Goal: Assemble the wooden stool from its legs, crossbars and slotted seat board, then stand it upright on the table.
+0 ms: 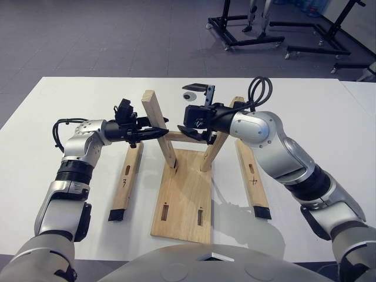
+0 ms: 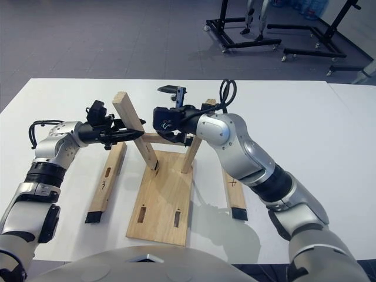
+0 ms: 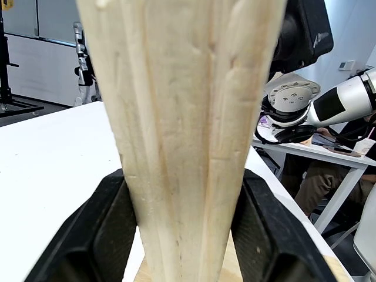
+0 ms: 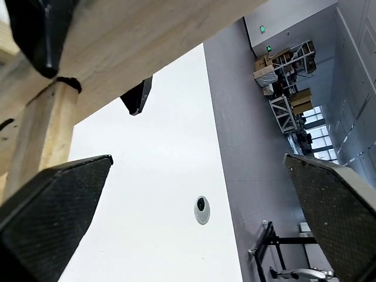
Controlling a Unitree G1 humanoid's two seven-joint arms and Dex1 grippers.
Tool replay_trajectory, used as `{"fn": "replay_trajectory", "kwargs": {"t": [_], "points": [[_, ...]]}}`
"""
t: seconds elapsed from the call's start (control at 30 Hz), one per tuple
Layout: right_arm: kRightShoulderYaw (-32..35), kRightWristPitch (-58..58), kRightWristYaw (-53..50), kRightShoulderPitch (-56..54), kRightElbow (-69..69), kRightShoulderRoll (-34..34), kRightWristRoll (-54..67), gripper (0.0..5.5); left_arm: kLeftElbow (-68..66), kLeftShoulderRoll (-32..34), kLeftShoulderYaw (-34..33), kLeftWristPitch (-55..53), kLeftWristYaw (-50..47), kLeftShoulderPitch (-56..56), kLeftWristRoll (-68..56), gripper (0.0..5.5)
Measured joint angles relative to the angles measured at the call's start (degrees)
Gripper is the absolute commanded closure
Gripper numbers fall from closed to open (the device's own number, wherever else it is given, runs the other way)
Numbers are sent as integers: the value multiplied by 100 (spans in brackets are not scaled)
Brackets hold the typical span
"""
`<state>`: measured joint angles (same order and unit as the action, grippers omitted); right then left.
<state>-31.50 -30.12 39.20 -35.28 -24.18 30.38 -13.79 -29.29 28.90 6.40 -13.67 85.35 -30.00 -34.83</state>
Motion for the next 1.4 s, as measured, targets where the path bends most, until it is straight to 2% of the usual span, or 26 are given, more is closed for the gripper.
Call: {"fn": "replay_trajectory", "kwargs": {"t": [0.07,0.17,0.23,0.3,0.43,0.53,0.73,0.93,1.07,1.13,1.23,1.4], "points": [[465,-117,50,-18,-153,-321,479,13,2,12,17,0,24,-16,0,337],[1091,-166,-9,-220,-173,-420,716,13,7,53,38,-4,51,-22,0,337],[1269,-151,-177,-358,-162,-515,713,13,9,86,66,-7,78,-30,0,337],[1142,-86,-136,-351,-180,-436,618,13,21,93,77,-12,82,-29,0,337],[298,80,550,228,-268,156,357,13,56,134,117,-28,76,-27,2,337],[-156,500,766,221,-167,418,-98,13,73,156,152,-46,61,-25,4,337],[-34,645,874,231,-70,300,-169,13,75,159,184,-54,73,-28,4,337],[1833,797,1340,163,-575,151,1899,13,72,187,208,-68,91,-29,31,337],[3463,387,1278,-229,15,13,3582,13,83,203,216,-93,118,-37,46,337],[3793,399,1247,-255,376,86,3749,13,80,208,216,-95,130,-44,56,337],[3457,498,1125,-126,388,253,3447,13,75,226,214,-96,139,-51,70,337],[1930,745,188,-129,76,-247,2027,13,45,215,216,-98,144,-97,140,337]]}}
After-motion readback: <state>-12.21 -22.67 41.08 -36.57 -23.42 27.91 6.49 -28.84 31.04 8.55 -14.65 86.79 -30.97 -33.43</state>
